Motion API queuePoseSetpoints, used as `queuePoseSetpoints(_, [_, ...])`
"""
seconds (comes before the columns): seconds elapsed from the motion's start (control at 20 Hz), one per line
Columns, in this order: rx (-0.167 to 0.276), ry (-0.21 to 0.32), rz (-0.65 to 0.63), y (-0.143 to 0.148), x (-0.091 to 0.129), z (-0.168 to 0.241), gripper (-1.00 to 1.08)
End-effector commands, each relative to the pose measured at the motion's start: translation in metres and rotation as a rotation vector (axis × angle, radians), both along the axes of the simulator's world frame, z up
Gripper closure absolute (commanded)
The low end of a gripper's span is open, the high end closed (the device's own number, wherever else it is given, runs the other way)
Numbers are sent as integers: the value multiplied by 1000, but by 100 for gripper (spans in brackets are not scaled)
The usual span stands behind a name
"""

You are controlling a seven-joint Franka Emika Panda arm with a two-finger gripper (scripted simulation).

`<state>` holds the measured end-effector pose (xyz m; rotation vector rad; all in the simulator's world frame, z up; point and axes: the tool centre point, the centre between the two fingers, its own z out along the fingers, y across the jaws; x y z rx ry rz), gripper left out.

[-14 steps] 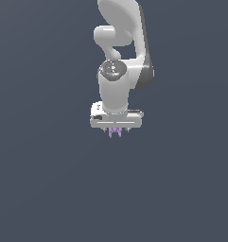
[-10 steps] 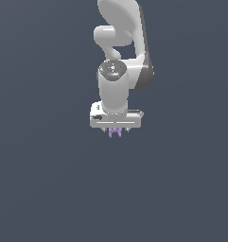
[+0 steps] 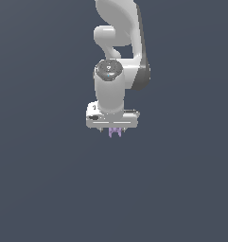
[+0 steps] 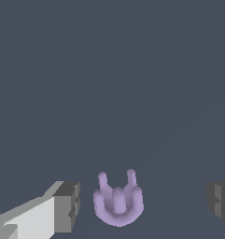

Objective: Pick up the object and move it to a goal position.

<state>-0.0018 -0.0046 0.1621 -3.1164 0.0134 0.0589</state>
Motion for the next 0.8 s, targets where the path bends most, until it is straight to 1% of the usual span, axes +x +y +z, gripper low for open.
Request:
queuePoseSetpoints(0.0, [0,0,-4,1,0,0,-92])
queuePoseSetpoints(0.4, [-4,1,-83,2,-5,-5,-92])
queuePoseSetpoints(0.75, [-9,2,-219,5,-12,-12,-92])
